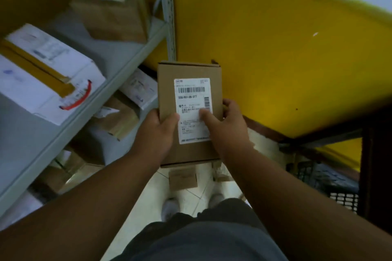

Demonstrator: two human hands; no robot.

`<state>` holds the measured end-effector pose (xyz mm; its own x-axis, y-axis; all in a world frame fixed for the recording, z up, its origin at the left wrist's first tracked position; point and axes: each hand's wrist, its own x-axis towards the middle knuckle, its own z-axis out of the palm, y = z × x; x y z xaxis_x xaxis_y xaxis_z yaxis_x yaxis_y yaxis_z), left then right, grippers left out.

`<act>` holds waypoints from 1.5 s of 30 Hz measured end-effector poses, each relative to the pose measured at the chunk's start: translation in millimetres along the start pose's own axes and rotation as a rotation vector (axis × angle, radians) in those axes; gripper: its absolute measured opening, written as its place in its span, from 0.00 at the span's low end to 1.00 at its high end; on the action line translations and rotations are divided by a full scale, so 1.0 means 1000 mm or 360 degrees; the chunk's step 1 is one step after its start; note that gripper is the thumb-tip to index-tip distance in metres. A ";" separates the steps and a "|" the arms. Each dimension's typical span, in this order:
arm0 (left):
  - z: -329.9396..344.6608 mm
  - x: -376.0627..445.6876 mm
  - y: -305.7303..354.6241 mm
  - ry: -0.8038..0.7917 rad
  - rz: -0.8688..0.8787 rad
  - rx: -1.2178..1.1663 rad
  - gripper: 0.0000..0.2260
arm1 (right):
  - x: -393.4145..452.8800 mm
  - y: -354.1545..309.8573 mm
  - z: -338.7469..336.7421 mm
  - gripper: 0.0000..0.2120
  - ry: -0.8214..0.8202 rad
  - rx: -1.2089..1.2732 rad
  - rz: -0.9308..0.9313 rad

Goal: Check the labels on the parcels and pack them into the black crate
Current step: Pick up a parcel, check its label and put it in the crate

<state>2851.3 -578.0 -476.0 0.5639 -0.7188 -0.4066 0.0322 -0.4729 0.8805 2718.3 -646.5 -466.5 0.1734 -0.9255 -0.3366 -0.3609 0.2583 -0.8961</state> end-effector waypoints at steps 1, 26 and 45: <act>-0.010 -0.008 0.004 0.0037 0.0007 -0.0015 0.09 | -0.008 -0.008 0.002 0.22 -0.0051 0.0025 -0.0036; -0.049 -0.373 -0.084 0.1738 -0.0168 -0.0615 0.12 | -0.276 -0.001 0.018 0.19 -0.1558 -0.0290 -0.0996; -0.082 -0.851 -0.298 0.2583 -0.0686 -0.0853 0.30 | -0.768 0.190 0.036 0.19 -0.2676 -0.0411 -0.1283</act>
<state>2429.4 216.3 -372.7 0.6089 0.7445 -0.2738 0.4414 -0.0312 0.8968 2549.3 123.1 -388.2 0.8899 0.4536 0.0486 0.1713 -0.2335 -0.9572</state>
